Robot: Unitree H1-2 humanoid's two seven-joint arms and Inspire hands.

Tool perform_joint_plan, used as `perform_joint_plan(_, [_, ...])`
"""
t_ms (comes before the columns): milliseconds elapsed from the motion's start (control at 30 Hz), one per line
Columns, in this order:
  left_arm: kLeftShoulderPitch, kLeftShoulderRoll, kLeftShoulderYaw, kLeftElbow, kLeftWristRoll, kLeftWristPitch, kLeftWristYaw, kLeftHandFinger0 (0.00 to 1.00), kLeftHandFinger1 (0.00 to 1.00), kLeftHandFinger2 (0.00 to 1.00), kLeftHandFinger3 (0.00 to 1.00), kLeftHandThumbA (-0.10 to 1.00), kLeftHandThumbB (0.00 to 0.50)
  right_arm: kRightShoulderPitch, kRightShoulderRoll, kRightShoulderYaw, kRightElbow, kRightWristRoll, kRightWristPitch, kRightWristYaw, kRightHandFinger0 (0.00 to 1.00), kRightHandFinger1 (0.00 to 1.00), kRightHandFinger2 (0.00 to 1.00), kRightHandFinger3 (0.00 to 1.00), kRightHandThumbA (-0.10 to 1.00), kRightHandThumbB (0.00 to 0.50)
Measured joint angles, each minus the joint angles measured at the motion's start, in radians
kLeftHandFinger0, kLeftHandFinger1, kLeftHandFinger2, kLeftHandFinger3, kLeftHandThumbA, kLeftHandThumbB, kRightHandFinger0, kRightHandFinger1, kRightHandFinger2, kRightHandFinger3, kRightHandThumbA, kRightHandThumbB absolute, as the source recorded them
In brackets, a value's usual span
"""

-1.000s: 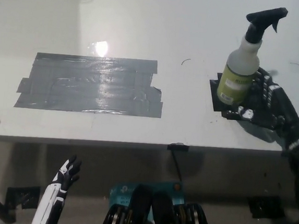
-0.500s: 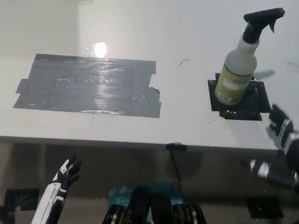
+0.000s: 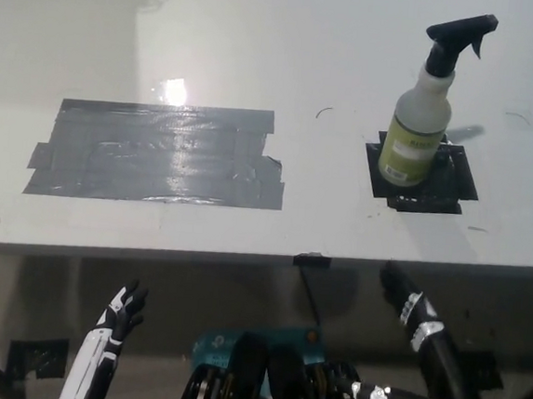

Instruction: A person hands a spray bottle to the robot which it grabs with its right hand and places on the black spot infront of it on the table

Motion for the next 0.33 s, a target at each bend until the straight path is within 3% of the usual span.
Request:
perform_joint_plan(133, [0.006, 0.001, -0.004, 0.000, 0.004, -0.003, 0.000, 1.00, 1.00, 1.00, 1.00, 1.00, 0.008, 0.011, -0.020, 0.011, 0.083, -0.038, -0.033, 0.000, 1.00, 1.00, 1.00, 1.00, 0.99, 0.473])
perform_joint_plan(233, [0.005, 0.001, -0.005, 0.000, 0.005, -0.003, 0.000, 1.00, 1.00, 1.00, 1.00, 1.00, 0.003, 0.011, -0.029, 0.012, 0.102, -0.052, -0.043, -0.001, 1.00, 1.00, 1.00, 1.00, 0.95, 0.432])
perform_joint_plan(333, [-0.002, 0.001, -0.005, 0.000, 0.004, -0.003, 0.000, 1.00, 1.00, 1.00, 1.00, 1.00, 0.004, 0.002, -0.030, 0.011, 0.130, -0.053, -0.055, -0.001, 1.00, 1.00, 1.00, 1.00, 0.94, 0.437])
